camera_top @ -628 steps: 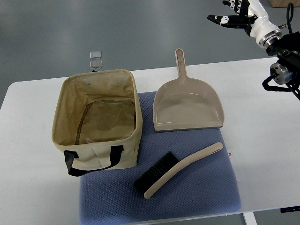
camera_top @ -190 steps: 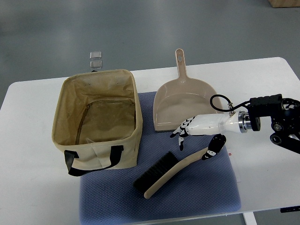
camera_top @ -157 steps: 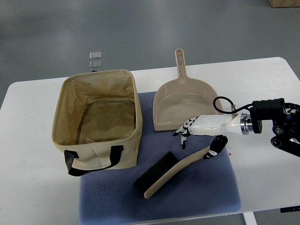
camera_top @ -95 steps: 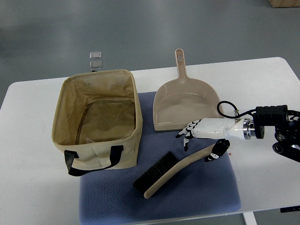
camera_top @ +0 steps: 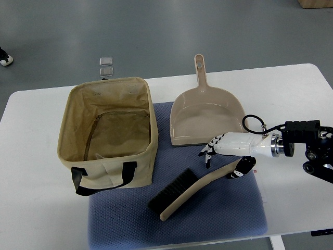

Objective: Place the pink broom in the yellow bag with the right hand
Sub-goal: 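Lower the right hand onto the beige brush handle, then close the right hand fingers around the brush handle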

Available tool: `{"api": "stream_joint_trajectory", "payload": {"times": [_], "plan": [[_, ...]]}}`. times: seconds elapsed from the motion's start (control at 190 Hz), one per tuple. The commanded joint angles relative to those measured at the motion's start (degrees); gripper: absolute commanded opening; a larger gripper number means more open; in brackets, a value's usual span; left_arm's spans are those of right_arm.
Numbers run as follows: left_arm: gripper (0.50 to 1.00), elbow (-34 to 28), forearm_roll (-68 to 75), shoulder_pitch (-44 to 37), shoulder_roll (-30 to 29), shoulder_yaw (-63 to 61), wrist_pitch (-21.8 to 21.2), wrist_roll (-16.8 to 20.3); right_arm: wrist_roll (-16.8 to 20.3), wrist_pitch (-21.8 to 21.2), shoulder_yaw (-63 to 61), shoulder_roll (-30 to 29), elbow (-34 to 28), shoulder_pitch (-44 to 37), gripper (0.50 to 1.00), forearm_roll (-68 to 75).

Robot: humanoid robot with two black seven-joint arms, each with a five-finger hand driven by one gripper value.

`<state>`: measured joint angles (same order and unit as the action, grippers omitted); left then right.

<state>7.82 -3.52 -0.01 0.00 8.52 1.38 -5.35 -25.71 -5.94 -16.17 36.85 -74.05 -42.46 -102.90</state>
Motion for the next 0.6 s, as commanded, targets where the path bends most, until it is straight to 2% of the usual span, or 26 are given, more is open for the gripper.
{"api": "stream_joint_trajectory", "payload": {"times": [0.0,0.2,0.326,0.499,0.594], "plan": [[1.0,0.0,0.0,0.01,0.0,0.0,0.03,-0.02,0.4,0.14,0.0,-0.02,0.22,0.27,0.85,-0.02],[1.0,0.0,0.0,0.01,0.0,0.0,0.03,0.07,0.31,0.05,0.17,0.15,0.22,0.45,0.801,-0.02],[1.0,0.0,0.0,0.01,0.0,0.0,0.03,-0.02,0.4,-0.03,0.17,0.06,0.22,0.45,0.795,-0.02],[1.0,0.0,0.0,0.01,0.0,0.0,-0.06,-0.02,0.31,-0.03,0.17,0.24,0.22,0.36,0.686,0.07],[1.0,0.0,0.0,0.01,0.0,0.0,-0.06,-0.02,0.05,-0.03,0.17,0.24,0.22,0.36,0.652,0.07]]}}
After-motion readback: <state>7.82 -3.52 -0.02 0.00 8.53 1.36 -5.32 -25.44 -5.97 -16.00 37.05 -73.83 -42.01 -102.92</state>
